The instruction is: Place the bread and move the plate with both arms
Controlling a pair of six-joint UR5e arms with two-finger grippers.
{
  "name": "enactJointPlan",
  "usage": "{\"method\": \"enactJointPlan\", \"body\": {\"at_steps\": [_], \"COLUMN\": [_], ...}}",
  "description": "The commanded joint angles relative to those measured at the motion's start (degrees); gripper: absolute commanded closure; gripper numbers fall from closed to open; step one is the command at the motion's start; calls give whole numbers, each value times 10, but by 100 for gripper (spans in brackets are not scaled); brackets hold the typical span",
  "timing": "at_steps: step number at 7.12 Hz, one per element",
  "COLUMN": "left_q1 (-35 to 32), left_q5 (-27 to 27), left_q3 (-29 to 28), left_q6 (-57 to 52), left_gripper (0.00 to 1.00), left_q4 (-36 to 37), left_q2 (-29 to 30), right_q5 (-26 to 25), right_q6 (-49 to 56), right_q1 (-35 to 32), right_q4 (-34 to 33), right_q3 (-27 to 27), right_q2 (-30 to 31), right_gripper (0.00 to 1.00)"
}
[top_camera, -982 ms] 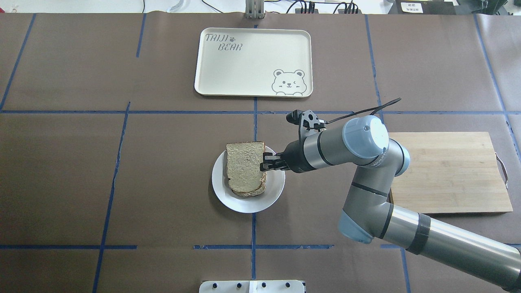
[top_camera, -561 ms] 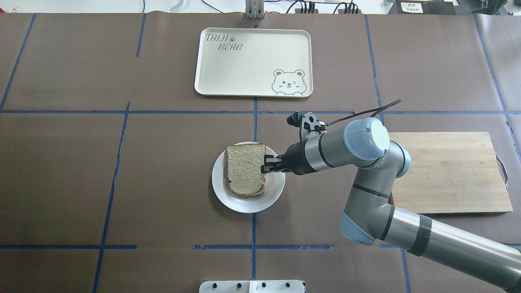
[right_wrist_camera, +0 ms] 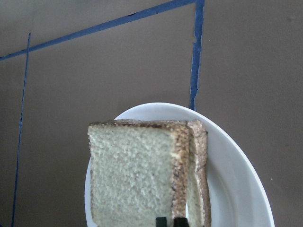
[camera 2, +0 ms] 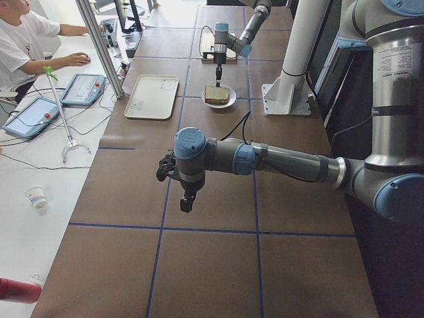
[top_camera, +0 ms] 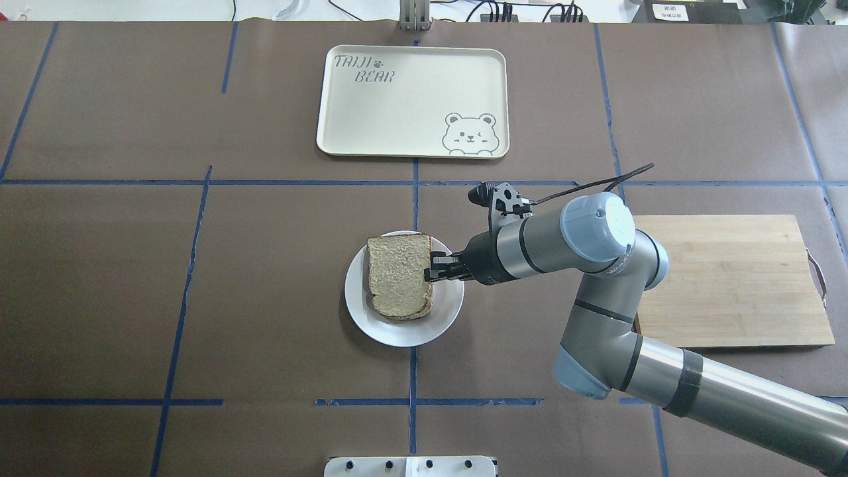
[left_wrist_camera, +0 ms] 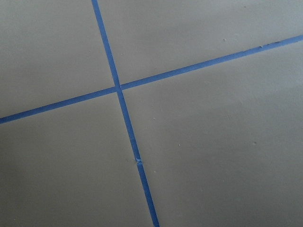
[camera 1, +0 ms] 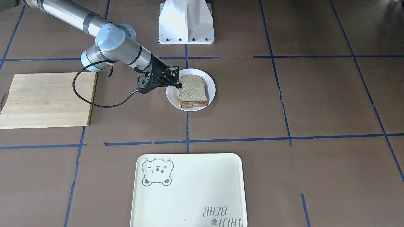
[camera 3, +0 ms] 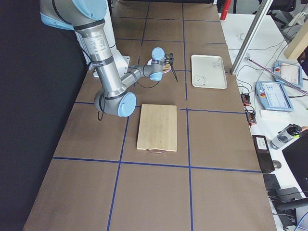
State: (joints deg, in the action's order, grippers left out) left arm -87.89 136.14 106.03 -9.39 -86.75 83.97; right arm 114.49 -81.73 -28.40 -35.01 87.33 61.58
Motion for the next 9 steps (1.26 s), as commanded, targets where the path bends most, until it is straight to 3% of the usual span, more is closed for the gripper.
{"method": "enactJointPlan", "body": {"at_steps": [1, 2, 3, 4, 6, 8, 9], "left_q1": [0, 0, 3, 27, 103, 225, 283], "left_q5": [0, 0, 1, 17, 89, 83, 35], "left_q3": [0, 1, 6, 21, 22, 10, 4], "left_q6": [0, 1, 32, 94, 295, 610, 706], "left_gripper": [0, 0, 0, 0, 0, 0, 0], "left_q4": [0, 0, -2, -20, -150, -341, -377], "left_q2": [0, 0, 2, 3, 6, 48, 78], "right_q5": [-1, 0, 2, 6, 38, 71, 73], "right_q6": [0, -2, -4, -8, -7, -2, 1], "right_q1": [-2, -4, -9, -19, -63, -124, -146], "right_q4": [-1, 0, 0, -1, -10, -10, -10], "right_q3": [-1, -1, 5, 17, 69, 88, 91], "right_q2": [0, 1, 1, 17, 86, 142, 164], "right_gripper": [45, 35, 11, 1, 1, 1, 1]}}
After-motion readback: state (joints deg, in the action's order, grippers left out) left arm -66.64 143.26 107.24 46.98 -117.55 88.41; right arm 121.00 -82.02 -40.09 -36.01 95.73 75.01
